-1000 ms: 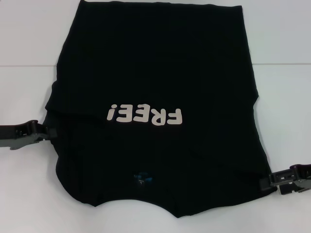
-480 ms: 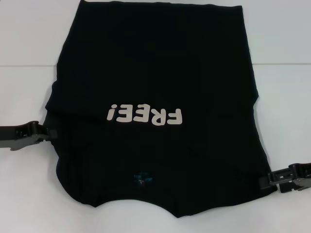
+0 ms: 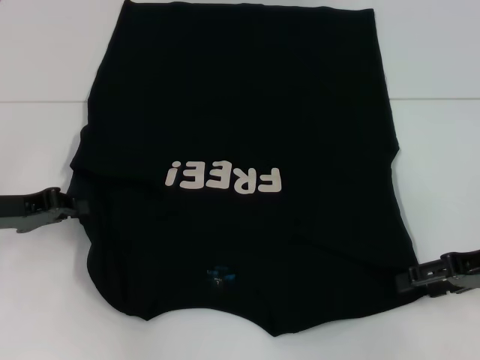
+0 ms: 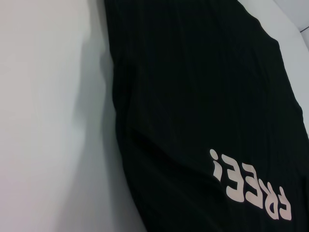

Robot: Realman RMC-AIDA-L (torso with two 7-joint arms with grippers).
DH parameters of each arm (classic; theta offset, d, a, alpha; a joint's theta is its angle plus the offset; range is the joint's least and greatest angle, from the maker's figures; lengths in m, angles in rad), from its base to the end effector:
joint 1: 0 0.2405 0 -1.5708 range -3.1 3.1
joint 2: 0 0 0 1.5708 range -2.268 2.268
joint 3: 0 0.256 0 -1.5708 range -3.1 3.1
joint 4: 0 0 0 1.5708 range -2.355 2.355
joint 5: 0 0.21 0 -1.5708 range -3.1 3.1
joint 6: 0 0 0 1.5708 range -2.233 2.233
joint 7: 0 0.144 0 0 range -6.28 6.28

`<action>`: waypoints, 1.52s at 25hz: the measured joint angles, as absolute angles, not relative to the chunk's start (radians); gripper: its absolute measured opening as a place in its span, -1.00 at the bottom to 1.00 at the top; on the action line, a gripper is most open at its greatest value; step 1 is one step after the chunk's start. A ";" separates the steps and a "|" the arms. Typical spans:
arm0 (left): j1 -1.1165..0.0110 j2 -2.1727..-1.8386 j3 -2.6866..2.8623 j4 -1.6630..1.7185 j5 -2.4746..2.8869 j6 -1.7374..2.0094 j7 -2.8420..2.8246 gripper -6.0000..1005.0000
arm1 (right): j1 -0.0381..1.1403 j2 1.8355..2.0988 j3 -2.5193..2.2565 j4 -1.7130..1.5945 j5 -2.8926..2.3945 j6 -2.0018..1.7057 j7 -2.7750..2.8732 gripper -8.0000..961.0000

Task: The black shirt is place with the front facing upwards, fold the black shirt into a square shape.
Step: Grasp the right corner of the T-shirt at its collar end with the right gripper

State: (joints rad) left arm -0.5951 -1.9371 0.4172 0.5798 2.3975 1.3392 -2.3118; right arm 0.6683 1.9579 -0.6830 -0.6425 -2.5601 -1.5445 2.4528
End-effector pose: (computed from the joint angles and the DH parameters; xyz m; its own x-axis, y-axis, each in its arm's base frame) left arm -0.3408 0.3585 0.0599 0.0736 0.8609 0.5034 0.9972 -0.0565 -0.0491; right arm 0.3049 0.3444 0.0287 0.1794 -0.9798 -0.0883 -0.9767 -0.1666 -0.1352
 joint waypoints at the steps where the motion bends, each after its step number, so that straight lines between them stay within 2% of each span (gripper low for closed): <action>1: -0.595 -1.937 0.417 0.580 2.397 1.339 -2.311 -0.92 | 0.669 1.959 -0.683 -0.641 -2.560 -1.544 2.453 0.90; 38: -0.592 -1.937 0.411 0.580 2.397 1.347 -2.295 -0.92 | 0.731 1.989 -0.704 -0.601 -2.560 -1.504 2.443 0.88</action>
